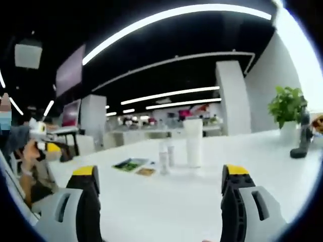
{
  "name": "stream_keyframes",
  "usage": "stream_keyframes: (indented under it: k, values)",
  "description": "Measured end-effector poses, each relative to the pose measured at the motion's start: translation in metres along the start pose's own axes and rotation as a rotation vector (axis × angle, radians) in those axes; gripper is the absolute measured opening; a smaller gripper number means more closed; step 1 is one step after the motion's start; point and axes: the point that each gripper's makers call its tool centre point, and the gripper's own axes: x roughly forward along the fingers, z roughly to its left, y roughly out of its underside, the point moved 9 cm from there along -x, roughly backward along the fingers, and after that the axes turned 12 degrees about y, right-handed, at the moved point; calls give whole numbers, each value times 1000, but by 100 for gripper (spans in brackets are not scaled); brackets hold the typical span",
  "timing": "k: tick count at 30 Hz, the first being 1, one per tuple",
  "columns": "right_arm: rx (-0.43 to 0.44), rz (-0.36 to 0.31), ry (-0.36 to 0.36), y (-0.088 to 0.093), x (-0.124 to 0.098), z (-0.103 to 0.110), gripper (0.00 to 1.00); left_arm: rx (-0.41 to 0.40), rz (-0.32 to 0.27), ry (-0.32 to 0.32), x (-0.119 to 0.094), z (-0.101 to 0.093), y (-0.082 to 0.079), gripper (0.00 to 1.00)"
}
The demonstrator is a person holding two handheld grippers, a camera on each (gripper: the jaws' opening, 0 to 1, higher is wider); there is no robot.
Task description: Arrange the skincare products in the storage area until every visible bottle or jar stands upright without overlapping.
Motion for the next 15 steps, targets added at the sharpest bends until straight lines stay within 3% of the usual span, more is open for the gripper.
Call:
stream_keyframes:
  k: [15]
  values:
    - [29, -37, 25, -7, -7, -7, 100, 0, -2, -12, -7, -1, 1, 100]
